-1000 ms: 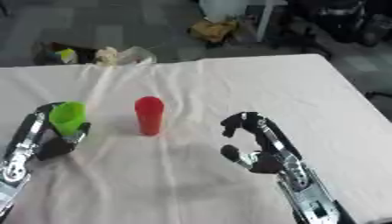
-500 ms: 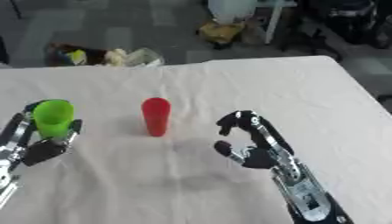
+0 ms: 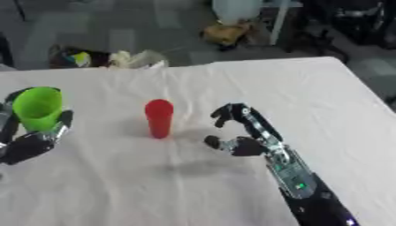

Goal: Pour the contents of one cup into another cup.

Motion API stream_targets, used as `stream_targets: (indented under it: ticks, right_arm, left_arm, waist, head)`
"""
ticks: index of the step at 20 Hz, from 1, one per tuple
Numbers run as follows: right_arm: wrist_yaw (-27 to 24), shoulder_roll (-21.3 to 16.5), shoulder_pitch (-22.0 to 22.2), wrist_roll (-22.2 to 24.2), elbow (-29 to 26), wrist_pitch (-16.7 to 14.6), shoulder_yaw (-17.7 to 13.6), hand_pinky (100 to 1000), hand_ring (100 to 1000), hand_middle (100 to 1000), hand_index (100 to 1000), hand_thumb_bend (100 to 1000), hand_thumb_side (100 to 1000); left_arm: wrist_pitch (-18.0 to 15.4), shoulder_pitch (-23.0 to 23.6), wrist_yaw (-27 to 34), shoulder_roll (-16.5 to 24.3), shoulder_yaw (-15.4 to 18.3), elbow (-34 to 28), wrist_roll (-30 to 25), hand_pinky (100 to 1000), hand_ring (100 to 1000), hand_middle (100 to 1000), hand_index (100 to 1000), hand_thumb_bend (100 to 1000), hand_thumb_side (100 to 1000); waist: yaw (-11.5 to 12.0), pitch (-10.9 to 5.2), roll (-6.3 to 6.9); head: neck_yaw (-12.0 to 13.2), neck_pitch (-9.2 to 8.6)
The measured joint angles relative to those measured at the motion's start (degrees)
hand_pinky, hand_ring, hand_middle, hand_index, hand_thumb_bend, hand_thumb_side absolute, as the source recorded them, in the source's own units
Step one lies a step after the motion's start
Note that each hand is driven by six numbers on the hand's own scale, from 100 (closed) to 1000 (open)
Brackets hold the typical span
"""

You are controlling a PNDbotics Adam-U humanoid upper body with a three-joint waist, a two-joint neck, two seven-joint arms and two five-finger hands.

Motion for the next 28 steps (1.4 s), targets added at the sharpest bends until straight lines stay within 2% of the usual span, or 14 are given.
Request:
stream_targets:
  ticks: [5,10,19,28]
  right_arm:
    - [4.0,0.0,-3.6,-1.2,5.9,-1.2,0.0,762,642,485,709,720,455]
    - [6.9,0.2,-6.3,-2.3,10.6,-2.4,-0.4,780,650,490,713,736,457]
    - [8.6,1.1,-10.5,-2.4,14.9,-3.8,-0.4,786,657,494,717,758,460]
    - [10.8,2.6,-12.7,-0.7,18.1,-5.2,0.2,786,657,492,718,762,459]
  left_arm:
    - [0.6,-0.2,1.0,-0.1,-0.6,-1.7,-0.6,370,506,644,774,100,341]
    - [1.0,-0.9,2.0,-1.0,-1.2,-2.8,-1.2,370,507,645,773,100,350]
    - [1.7,-2.3,3.8,-2.1,-2.0,-4.8,-2.4,370,508,645,773,100,361]
    - [2.3,-3.6,4.9,-2.5,-2.3,-6.2,-3.5,371,509,646,773,100,364]
  waist:
    - [0.9,0.01,0.2]
    - [2.1,0.15,0.44]
    - [4.2,0.41,0.79]
    - [5.7,0.41,0.99]
  head:
    - [-1.5,-0.03]
    - [-2.8,-0.16]
    - [-5.0,-0.88]
    - [-6.7,-1.95]
